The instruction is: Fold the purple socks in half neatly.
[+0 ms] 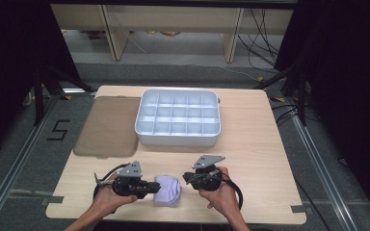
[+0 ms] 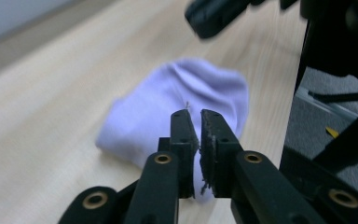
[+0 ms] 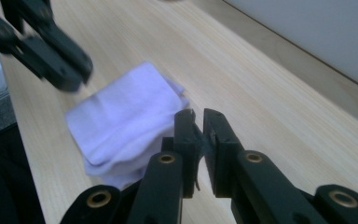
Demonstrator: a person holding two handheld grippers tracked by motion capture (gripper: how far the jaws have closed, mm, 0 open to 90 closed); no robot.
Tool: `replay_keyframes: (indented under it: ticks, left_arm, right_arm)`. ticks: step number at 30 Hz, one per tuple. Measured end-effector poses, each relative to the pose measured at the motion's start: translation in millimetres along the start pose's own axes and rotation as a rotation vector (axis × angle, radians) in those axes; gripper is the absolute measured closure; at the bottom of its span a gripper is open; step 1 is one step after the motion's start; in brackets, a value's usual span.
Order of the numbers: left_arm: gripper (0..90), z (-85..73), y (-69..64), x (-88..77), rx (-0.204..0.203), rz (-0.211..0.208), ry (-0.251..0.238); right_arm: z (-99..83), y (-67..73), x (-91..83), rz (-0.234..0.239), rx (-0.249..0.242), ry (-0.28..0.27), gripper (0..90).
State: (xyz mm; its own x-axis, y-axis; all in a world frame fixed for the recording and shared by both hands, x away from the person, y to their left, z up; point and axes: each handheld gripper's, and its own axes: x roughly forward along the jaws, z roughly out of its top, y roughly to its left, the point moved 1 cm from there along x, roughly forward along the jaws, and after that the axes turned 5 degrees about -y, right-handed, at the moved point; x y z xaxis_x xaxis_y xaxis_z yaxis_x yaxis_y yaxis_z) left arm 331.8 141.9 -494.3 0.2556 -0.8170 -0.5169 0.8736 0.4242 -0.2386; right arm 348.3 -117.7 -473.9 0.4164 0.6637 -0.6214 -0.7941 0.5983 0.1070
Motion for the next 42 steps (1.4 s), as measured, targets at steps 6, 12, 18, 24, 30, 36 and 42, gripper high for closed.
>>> replay_keyframes:
  ticks: [6, 12, 18, 24, 30, 36, 42]
  left_arm:
    - [86.4, -9.2, -4.2, 13.3, 0.055, 0.008, 0.089]
    - [87.9, -11.9, -3.5, 13.7, 0.068, 0.026, 0.109]
    - [89.3, -15.8, -3.1, 14.6, 0.065, 0.038, 0.126]
    - [89.1, -15.6, -4.4, 14.7, 0.066, 0.039, 0.115]
    - [87.4, -2.0, -1.3, 6.0, 0.053, 0.060, 0.055]
    - [88.1, 7.5, 19.3, 16.9, 0.051, 0.098, 0.069]
    - [88.0, 0.9, 24.1, 24.5, 0.044, 0.115, 0.103]
  right_arm:
    - [12.0, 16.3, 12.4, 0.038, -0.040, 0.003, 85.1]
    - [14.6, 28.3, 24.2, 0.063, -0.070, 0.026, 85.2]
    - [-4.4, 23.7, 33.6, 0.024, -0.123, 0.138, 86.6]
    - [-17.8, 18.2, 32.6, -0.026, -0.073, 0.171, 86.2]
    - [-13.3, 18.0, 30.4, -0.007, -0.097, 0.128, 85.6]
    - [-6.3, 17.0, 20.9, -0.010, -0.090, 0.091, 85.2]
    - [-1.2, 22.0, 17.8, -0.010, -0.086, 0.061, 85.4]
